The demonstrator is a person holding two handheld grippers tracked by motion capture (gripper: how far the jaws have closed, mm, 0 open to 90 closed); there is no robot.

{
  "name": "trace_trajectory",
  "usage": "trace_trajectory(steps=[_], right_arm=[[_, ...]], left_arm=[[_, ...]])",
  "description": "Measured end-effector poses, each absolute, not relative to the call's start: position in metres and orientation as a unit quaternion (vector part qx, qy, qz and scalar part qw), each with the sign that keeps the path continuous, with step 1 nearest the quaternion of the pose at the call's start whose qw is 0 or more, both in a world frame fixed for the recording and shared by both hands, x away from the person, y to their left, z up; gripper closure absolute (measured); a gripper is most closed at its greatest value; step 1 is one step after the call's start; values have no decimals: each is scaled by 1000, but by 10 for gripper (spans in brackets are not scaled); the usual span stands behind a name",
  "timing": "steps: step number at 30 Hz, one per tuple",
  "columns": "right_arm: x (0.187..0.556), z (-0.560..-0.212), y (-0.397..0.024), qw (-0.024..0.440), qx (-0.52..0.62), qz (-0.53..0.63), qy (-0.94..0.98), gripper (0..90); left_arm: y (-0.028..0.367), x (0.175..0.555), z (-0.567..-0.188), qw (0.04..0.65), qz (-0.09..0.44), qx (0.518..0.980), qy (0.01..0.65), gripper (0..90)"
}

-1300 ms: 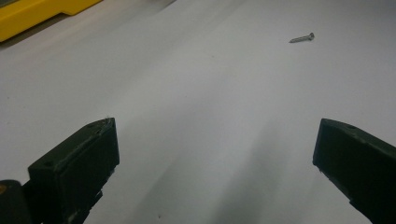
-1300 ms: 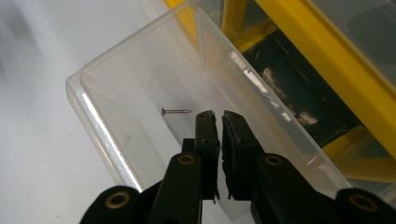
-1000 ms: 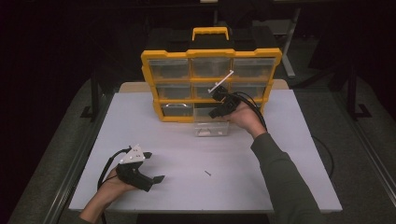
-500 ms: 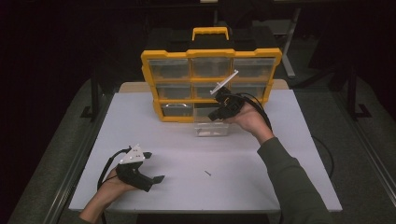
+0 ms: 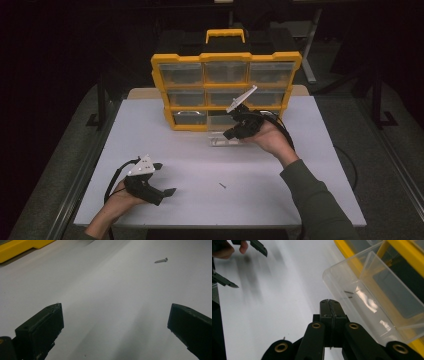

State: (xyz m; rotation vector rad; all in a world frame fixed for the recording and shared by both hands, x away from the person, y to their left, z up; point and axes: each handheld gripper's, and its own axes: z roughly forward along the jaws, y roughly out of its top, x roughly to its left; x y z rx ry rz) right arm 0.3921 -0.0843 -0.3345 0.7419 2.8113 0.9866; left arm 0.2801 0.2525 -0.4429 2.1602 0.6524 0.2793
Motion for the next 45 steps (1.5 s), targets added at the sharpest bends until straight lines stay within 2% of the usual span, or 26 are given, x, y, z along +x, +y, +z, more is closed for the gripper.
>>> trace_trajectory(steps=[15,34,45], right_arm=[[371,-360,-87,31,236,316,918,882],[348,-394,-82,32,231,315,920,679],[335,-411,-80,22,230,313,921,648]], left_arm=[[253,281,-443,420,112,862,260,2],[253,280,-443,419,111,863,261,2],[253,280,-443,419,111,863,261,2]])
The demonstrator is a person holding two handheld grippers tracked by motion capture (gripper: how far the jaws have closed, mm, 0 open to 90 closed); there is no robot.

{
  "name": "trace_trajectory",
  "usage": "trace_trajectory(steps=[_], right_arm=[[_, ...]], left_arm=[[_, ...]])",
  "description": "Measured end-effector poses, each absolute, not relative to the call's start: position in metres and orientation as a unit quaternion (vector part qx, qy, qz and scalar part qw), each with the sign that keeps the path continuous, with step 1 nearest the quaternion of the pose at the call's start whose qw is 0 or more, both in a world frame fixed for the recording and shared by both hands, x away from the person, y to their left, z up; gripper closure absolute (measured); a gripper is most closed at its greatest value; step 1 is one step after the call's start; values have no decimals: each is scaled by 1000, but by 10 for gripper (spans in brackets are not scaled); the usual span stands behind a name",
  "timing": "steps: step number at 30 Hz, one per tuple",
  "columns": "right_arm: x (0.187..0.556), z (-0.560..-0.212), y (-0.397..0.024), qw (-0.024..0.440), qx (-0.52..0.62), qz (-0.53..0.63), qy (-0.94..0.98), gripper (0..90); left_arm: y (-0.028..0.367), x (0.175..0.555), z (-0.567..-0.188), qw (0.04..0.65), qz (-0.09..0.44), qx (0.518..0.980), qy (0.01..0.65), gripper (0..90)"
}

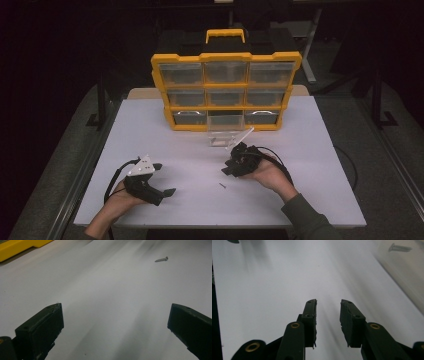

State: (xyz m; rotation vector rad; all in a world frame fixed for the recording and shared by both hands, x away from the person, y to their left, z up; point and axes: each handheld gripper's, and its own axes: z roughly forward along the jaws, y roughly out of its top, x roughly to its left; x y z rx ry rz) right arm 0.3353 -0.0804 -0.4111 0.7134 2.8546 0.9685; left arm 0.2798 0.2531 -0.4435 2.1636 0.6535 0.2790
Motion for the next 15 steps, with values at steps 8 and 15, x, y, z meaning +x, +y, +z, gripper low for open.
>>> trace_trajectory(steps=[8,15], right_arm=[[326,-422,-75,12,223,305,926,647],[321,-432,-67,1,215,295,931,665]], left_arm=[[253,279,-443,419,112,863,260,2],[253,279,-443,418,112,863,261,2]])
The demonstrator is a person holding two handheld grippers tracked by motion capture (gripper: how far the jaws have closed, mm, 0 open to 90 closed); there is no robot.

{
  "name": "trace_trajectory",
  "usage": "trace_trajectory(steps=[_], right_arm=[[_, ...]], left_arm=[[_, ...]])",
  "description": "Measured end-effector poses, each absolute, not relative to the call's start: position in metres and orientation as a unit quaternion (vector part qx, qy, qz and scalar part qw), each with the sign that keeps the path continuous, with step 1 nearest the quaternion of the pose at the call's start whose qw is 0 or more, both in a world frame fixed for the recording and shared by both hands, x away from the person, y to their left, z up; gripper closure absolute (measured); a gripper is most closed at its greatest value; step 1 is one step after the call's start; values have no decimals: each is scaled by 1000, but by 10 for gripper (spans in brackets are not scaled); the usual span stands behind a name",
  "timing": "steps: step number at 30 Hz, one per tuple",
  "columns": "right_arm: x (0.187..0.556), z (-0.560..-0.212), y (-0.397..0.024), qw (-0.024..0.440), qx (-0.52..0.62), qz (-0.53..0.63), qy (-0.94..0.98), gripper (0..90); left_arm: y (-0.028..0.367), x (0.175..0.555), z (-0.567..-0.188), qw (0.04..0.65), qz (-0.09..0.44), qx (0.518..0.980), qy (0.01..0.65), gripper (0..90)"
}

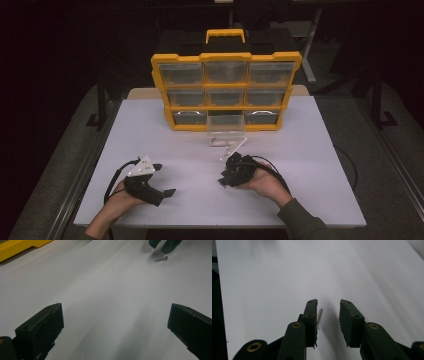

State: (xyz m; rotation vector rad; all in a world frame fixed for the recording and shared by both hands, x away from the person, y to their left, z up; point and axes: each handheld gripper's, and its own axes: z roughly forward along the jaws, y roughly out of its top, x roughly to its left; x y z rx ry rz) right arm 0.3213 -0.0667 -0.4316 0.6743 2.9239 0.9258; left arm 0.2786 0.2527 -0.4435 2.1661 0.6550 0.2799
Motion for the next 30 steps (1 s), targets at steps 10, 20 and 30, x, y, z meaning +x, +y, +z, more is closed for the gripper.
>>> trace_trajectory(steps=[10,20,30], right_arm=[[318,-440,-61,-4,210,281,936,762],[317,-440,-63,1,208,275,939,857],[318,-438,-64,-1,210,276,938,860]], left_arm=[[252,279,-443,415,112,865,259,2],[251,278,-442,417,113,864,260,2],[252,279,-443,416,113,864,260,2]])
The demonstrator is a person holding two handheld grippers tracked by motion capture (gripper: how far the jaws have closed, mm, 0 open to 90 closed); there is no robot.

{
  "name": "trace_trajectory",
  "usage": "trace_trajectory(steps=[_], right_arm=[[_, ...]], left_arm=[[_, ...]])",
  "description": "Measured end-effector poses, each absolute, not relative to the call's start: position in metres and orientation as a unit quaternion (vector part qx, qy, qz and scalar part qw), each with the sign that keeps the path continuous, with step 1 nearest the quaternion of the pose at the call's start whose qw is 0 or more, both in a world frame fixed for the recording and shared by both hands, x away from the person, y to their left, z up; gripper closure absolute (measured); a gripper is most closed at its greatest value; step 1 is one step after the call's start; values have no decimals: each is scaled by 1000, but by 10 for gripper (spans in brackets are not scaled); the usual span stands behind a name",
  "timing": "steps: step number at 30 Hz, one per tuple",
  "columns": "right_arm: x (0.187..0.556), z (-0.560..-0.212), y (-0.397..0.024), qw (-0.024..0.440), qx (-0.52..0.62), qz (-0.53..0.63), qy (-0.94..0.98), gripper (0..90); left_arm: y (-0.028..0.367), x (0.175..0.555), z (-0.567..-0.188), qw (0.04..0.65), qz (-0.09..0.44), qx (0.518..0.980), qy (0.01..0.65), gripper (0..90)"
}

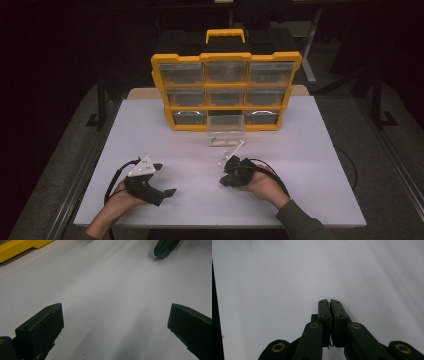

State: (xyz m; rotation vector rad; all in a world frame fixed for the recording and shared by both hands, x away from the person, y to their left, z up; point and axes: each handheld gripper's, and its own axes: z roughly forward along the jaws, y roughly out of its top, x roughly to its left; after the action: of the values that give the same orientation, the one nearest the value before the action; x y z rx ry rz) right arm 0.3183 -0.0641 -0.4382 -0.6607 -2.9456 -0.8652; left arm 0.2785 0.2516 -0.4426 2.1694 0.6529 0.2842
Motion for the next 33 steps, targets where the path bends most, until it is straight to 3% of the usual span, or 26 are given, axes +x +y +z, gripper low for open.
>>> trace_trajectory(steps=[33], right_arm=[[350,-389,-76,-30,-228,-297,-927,860]], left_arm=[[252,279,-444,420,111,863,260,2]])
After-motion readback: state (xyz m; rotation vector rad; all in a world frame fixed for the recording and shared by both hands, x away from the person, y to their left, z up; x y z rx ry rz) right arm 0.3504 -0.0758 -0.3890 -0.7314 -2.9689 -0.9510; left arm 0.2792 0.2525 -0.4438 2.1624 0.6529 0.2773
